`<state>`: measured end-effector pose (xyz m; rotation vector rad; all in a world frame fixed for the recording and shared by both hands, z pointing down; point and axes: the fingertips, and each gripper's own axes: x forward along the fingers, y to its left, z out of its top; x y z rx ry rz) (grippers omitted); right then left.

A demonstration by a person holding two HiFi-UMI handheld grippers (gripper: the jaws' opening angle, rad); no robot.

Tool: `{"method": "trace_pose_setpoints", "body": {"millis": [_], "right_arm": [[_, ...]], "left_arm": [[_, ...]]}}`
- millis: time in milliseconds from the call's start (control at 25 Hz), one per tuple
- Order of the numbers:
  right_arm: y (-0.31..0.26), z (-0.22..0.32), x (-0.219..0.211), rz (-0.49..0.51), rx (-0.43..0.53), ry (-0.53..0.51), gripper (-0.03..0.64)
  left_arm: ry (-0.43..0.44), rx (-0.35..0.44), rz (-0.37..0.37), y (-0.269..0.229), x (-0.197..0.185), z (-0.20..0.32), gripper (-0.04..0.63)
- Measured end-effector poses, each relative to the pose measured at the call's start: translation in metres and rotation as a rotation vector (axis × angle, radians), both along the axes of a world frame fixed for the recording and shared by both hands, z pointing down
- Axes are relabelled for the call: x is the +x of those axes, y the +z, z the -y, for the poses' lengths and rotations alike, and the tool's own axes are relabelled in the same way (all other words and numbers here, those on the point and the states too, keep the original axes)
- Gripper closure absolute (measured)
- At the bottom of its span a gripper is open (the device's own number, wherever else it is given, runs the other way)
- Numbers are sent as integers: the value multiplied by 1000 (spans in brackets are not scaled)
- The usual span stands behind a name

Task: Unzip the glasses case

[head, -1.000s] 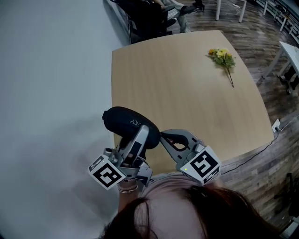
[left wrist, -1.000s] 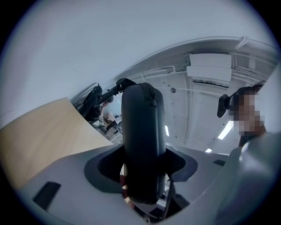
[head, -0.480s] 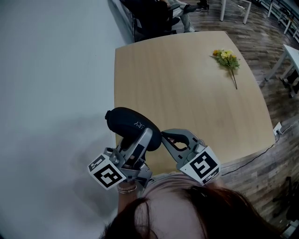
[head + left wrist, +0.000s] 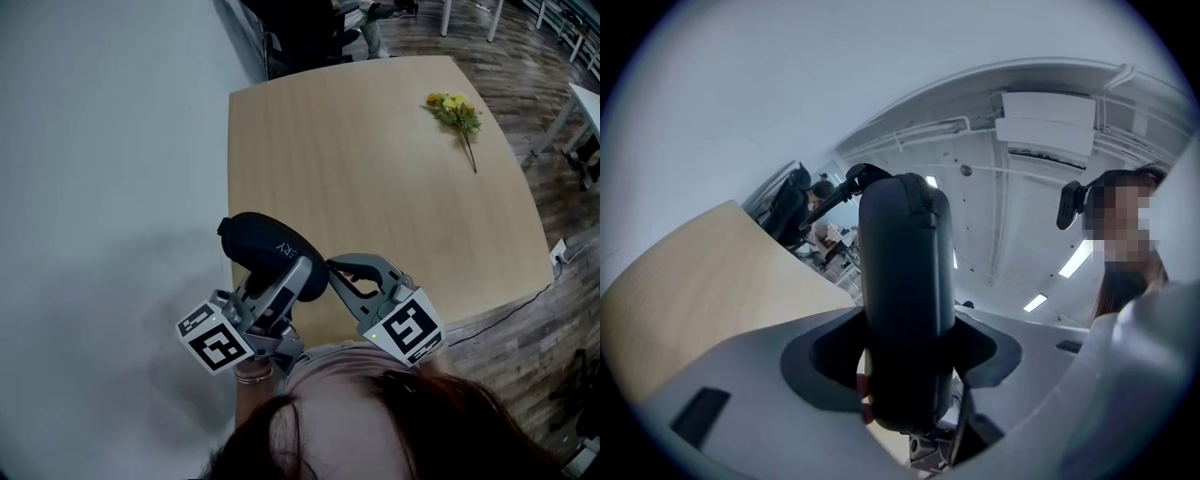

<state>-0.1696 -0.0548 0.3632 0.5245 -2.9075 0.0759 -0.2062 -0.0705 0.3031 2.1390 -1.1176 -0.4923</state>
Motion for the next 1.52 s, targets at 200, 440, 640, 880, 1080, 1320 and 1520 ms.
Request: {"method": "trace_pose_setpoints", "body": {"millis": [200, 440, 640, 880, 1080, 1320, 1520], "right_arm": [[5, -1, 6, -26, 24, 3, 601], [9, 0, 9, -53, 45, 1, 600], [13, -1, 11, -69, 54, 1, 600], [16, 0, 11, -94, 83, 4, 600], [17, -1, 13, -118, 116, 5, 601], [17, 1, 9, -119, 135, 9, 600], [23, 1, 12, -139, 130, 12, 600]], "left_arm": [[45, -17, -1, 7, 8, -1, 336], [96, -40, 14, 13, 15, -2, 336], [130, -57, 28, 19, 19, -5, 336], [157, -76, 41, 24, 21, -6, 336], [177, -91, 59, 27, 26, -8, 336], [202, -111, 81, 32, 26, -8, 336], [233, -134, 98, 39, 31, -12, 336]]}}
